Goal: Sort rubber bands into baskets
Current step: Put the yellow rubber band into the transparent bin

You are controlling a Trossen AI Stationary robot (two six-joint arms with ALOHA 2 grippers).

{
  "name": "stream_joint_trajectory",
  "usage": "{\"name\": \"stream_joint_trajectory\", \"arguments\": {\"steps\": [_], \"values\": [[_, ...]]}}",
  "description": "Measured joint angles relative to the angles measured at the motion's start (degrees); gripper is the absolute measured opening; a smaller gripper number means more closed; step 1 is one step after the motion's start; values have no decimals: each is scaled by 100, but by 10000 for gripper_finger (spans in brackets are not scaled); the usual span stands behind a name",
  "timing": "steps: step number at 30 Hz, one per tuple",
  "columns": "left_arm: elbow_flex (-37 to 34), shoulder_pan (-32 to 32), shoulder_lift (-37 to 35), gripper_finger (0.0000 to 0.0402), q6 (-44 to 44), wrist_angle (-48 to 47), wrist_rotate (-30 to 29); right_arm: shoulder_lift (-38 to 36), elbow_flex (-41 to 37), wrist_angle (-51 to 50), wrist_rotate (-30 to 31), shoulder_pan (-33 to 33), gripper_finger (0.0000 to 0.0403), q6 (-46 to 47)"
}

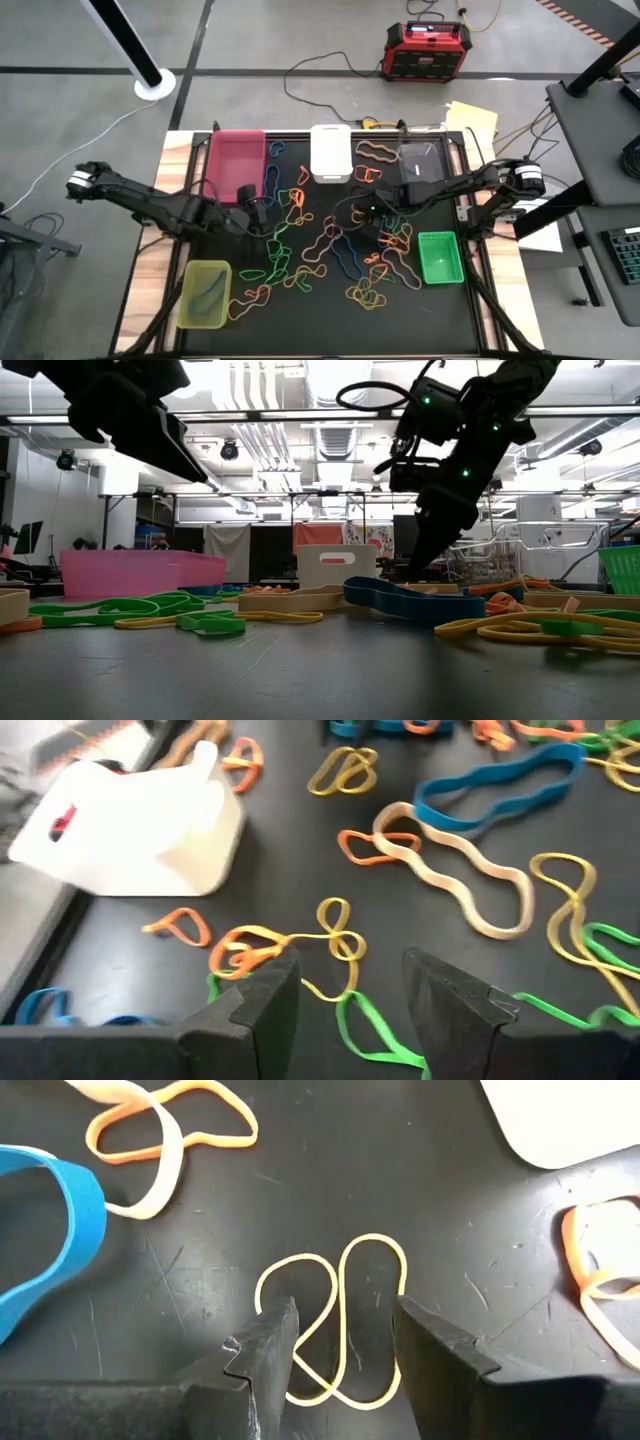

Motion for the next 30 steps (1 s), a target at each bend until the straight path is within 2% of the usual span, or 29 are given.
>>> {"name": "stream_joint_trajectory", "arguments": {"steps": [5, 10, 23, 30], "values": [[-145, 2, -89, 160, 200, 299, -496, 2, -234, 326, -5, -2, 160, -59], [-108, 0, -79, 160, 428, 542, -532, 2, -392, 484, -3, -8, 160, -58], [-106, 0, -1, 160, 507, 820, -543, 7, -1067, 1792, -3, -8, 159, 81], [-106, 0, 0, 160, 549, 895, -543, 291, -1124, 2072, -4, -8, 136, 161]]}}
